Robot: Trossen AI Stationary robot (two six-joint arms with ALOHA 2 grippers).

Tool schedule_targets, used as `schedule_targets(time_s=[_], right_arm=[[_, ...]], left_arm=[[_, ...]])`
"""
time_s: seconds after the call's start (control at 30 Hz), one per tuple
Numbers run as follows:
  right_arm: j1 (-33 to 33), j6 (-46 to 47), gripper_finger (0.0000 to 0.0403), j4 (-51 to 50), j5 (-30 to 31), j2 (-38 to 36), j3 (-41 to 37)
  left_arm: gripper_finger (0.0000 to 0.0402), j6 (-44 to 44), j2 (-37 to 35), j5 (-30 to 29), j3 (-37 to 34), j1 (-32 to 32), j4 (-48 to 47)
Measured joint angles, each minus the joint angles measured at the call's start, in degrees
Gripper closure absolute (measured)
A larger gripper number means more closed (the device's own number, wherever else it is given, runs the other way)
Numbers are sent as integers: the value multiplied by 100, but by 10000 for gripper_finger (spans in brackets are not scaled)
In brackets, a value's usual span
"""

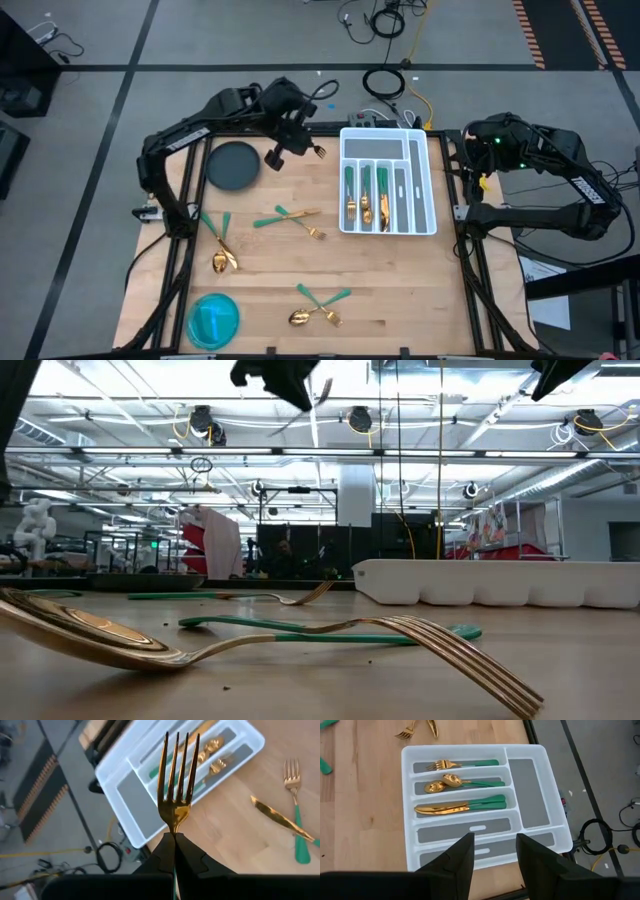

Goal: Sort silverware
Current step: Put the green fork into the white silverware organizer

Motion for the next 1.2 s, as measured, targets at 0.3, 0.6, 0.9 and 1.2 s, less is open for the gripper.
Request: schedule_targets(time_s=[0.3, 0.6, 0.9, 1.2], right_arm=[[2, 113, 266, 126, -2, 0, 0], [0, 289, 266, 126, -4, 0, 0], [0, 451, 266, 126, -7, 0, 0], [1, 477, 266, 128, -7, 0, 0]], left_arm=[[402, 442, -134, -32, 4, -181, 338], [402, 1457, 210, -27, 2, -218, 1445], [402, 1882, 562, 60, 2, -214, 2410], [402, 2106, 768, 724, 6, -175, 2987]])
